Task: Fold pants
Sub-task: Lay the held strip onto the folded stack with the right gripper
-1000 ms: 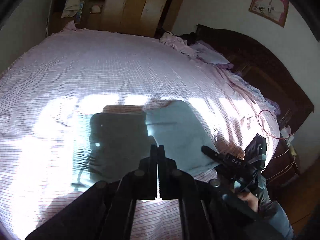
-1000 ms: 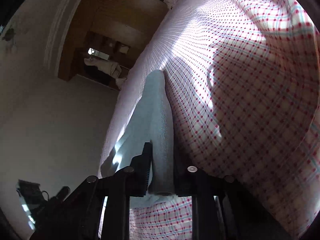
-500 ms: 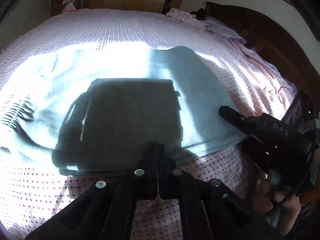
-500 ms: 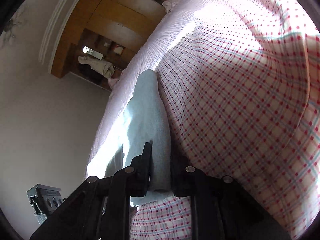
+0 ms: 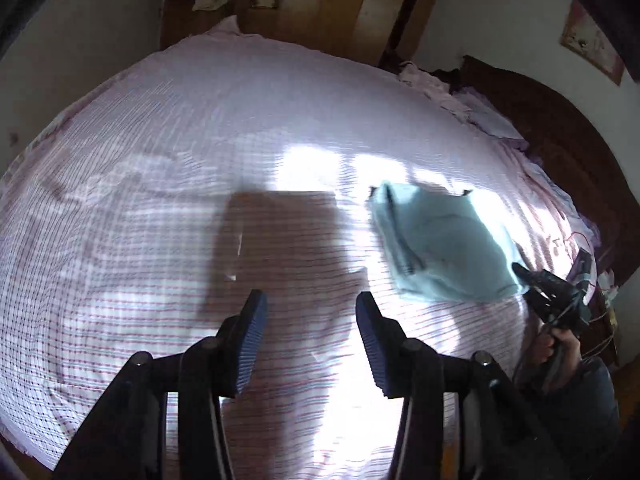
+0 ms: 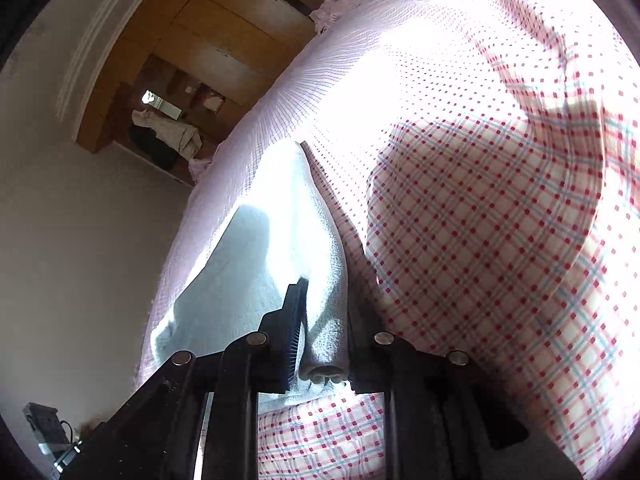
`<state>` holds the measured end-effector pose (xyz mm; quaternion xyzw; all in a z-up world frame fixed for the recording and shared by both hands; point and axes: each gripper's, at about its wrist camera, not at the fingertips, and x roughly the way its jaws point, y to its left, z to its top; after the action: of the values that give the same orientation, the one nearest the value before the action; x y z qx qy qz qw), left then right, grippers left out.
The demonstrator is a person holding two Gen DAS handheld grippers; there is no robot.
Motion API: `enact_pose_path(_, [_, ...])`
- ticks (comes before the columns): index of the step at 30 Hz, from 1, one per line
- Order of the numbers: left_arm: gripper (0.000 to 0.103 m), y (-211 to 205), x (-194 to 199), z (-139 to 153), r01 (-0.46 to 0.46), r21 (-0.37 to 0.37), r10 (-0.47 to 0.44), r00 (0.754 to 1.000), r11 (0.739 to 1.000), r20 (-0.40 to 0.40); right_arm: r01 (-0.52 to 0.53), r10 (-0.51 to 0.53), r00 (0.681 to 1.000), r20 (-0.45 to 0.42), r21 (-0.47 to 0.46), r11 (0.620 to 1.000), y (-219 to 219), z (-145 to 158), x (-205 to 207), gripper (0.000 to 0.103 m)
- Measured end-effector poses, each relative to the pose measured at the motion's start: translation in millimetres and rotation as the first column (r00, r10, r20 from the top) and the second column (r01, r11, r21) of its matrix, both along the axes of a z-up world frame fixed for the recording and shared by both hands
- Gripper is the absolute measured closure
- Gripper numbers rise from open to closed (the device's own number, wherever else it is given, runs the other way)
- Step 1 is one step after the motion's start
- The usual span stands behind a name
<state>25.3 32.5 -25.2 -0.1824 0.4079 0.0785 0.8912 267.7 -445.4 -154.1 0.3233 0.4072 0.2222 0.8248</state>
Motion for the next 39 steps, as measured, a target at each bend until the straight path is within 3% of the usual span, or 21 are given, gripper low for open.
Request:
enact_pose_path(3, [0.055,38,-19,-36,-0.052,-0.119,0.055,0.998,0.992,0.022,-0.030,0.032,0.999,0.010,-0.163,0.986,18,18,5,0.100])
enact_pose_path(5, [0.056,57,-26,-52,-0.080,-0.250,0.084,0.996,0.965,0.005,-0.060,0.074,0.997,0.028,-0.347,0.936,38,39,5,0.101])
enact_pose_path(6, [0.056,62,-27,-51,-0.080,-0.288,0.088,0.996,0.954,0.018,-0.063,0.094,0.994,0.052,-0.429,0.901,49,50,4,0.101])
enact_pose_path(8, [0.052,63,-33,-47,-0.086,-0.279,0.108,0.992,0.956,0.065,-0.053,0.150,0.981,0.122,-0.576,0.816,72,73,-2,0.101])
enact_pose_path(11, [0.051,54,-29,-47,-0.068,-0.245,0.078,0.996,0.967,0.032,-0.005,0.283,0.933,0.222,-0.779,0.628,115,100,-17,0.101])
enact_pose_path(13, [0.051,46,-27,-45,-0.055,-0.216,0.063,0.997,0.975,0.032,0.047,0.383,0.885,0.264,-0.870,0.491,148,108,-36,0.101])
enact_pose_path(15, [0.051,40,-24,-44,-0.059,-0.205,0.068,0.997,0.977,0.035,0.104,0.488,0.818,0.304,-0.913,0.394,182,115,-59,0.101])
enact_pose_path(17, [0.051,40,-21,-46,-0.073,-0.223,0.082,0.996,0.972,0.033,0.152,0.574,0.745,0.339,-0.925,0.349,215,121,-81,0.101])
enact_pose_path(19, [0.051,44,-22,-46,-0.086,-0.256,0.099,0.994,0.963,0.039,0.153,0.656,0.670,0.347,-0.930,0.336,247,119,-109,0.101])
enact_pose_path(23, [0.051,51,-32,-43,-0.106,-0.287,0.126,0.991,0.952,0.051,0.233,0.812,0.494,0.310,-0.947,0.220,301,77,-162,0.101])
enact_pose_path(24, [0.051,51,-33,-43,-0.108,-0.288,0.128,0.990,0.951,0.053,0.230,0.834,0.468,0.292,-0.951,0.204,308,65,-171,0.101])
enact_pose_path(25, [0.051,52,-33,-43,-0.107,-0.290,0.128,0.990,0.951,0.053,0.214,0.845,0.462,0.269,-0.959,0.188,314,54,-174,0.101])
enact_pose_path(28, [0.051,51,-33,-43,-0.104,-0.289,0.124,0.991,0.952,0.051,0.168,0.841,0.489,0.234,-0.971,0.173,324,33,-174,0.101])
enact_pose_path(33, [0.051,47,-32,-42,-0.100,-0.292,0.119,0.992,0.951,0.049,0.189,0.836,0.483,0.260,-0.963,0.190,325,34,-173,0.101])
enact_pose_path(37, [0.051,46,-31,-42,-0.100,-0.294,0.120,0.992,0.950,0.049,0.202,0.824,0.478,0.304,-0.951,0.233,323,44,-177,0.101])
enact_pose_path(39, [0.051,45,-31,-41,-0.099,-0.292,0.118,0.992,0.951,0.050,0.183,0.817,0.491,0.301,-0.953,0.241,324,48,-175,0.101])
